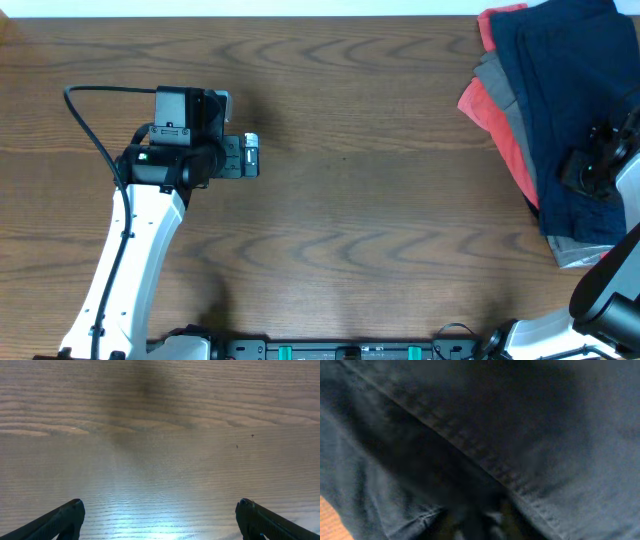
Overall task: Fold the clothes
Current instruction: 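Reach the right gripper to the clothes stack and grasp the navy shorts, then pull the navy shorts left with the right gripper onto the table center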
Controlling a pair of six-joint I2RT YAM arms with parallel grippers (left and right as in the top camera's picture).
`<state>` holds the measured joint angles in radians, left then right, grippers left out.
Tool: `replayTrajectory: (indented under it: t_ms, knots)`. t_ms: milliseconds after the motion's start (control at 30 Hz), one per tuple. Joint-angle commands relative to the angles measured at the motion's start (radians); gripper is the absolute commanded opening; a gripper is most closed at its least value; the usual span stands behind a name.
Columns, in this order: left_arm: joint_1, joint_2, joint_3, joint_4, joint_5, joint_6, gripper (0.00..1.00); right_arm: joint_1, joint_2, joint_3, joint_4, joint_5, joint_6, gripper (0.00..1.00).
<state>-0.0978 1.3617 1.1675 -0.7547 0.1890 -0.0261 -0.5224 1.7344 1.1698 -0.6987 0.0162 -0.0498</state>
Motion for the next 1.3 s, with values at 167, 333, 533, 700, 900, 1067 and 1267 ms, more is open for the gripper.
replayTrajectory:
  t_ms: [167, 333, 533, 700, 900, 1067, 1267]
  knots:
    - [0.008, 0.008, 0.019, 0.018, 0.009, -0.001, 0.98, 0.012, -0.028, 0.052, -0.013, -0.053, 0.034, 0.01]
    - [0.038, -0.012, 0.055, 0.023, 0.009, -0.002, 0.98, 0.103, -0.106, 0.166, -0.114, -0.173, 0.037, 0.01]
    - [0.113, -0.074, 0.095, 0.023, 0.009, -0.005, 0.98, 0.354, -0.159, 0.288, -0.158, -0.260, 0.090, 0.01]
    - [0.204, -0.123, 0.095, -0.004, 0.009, -0.005, 0.98, 0.652, -0.148, 0.316, -0.071, -0.259, 0.138, 0.01]
    - [0.299, -0.122, 0.095, -0.053, 0.009, -0.005, 0.98, 0.974, -0.052, 0.316, 0.114, -0.251, 0.185, 0.01]
    - [0.336, -0.108, 0.095, -0.072, 0.009, -0.005, 0.98, 1.165, 0.108, 0.317, 0.226, -0.253, 0.203, 0.01]
    - [0.344, -0.089, 0.095, -0.075, 0.009, -0.004, 0.98, 1.267, 0.232, 0.320, 0.273, -0.253, 0.214, 0.32]
